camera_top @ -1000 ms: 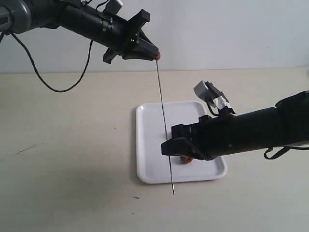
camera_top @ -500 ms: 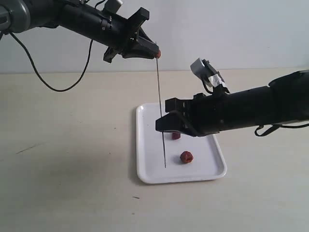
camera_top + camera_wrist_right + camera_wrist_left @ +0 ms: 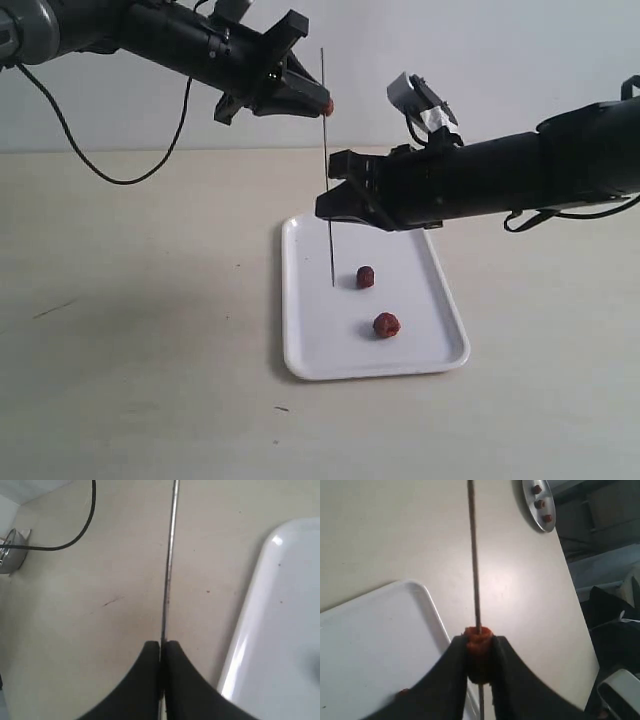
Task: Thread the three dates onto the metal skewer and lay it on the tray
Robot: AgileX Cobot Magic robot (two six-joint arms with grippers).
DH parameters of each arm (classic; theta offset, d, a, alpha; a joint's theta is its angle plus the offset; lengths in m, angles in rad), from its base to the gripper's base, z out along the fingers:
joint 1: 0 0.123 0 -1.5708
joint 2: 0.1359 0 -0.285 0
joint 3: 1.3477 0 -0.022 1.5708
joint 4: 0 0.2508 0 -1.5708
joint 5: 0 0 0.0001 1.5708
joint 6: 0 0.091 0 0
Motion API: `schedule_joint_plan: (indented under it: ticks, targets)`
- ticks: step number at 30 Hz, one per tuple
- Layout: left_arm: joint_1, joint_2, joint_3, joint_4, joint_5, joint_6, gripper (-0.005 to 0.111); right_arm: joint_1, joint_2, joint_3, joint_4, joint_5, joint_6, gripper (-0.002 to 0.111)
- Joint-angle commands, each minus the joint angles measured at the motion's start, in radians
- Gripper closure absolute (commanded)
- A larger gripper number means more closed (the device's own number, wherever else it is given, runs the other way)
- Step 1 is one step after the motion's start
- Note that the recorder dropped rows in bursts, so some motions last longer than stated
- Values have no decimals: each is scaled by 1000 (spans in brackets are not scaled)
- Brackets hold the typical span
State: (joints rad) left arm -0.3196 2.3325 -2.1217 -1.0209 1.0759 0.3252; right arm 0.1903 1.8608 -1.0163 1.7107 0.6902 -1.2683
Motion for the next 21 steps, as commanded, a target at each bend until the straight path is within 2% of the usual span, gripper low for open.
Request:
schedule_joint_plan:
  ticks: [1, 11, 13, 18, 21]
  targets:
    - [-19, -3, 2, 18, 80, 13, 89, -6, 30, -80, 34, 10, -20, 108]
    - [-28, -3, 2, 50, 88, 15, 89, -6, 50, -108, 34, -68, -20, 108]
    - [-28, -3, 2, 54, 96, 15, 83, -6, 50, -108, 34, -68, -20, 108]
    - [-28, -3, 2, 54, 106, 15, 53, -6, 50, -108, 34, -66, -27, 108]
    - [-28, -3, 2, 54, 107, 15, 46, -6, 50, -108, 34, -66, -27, 108]
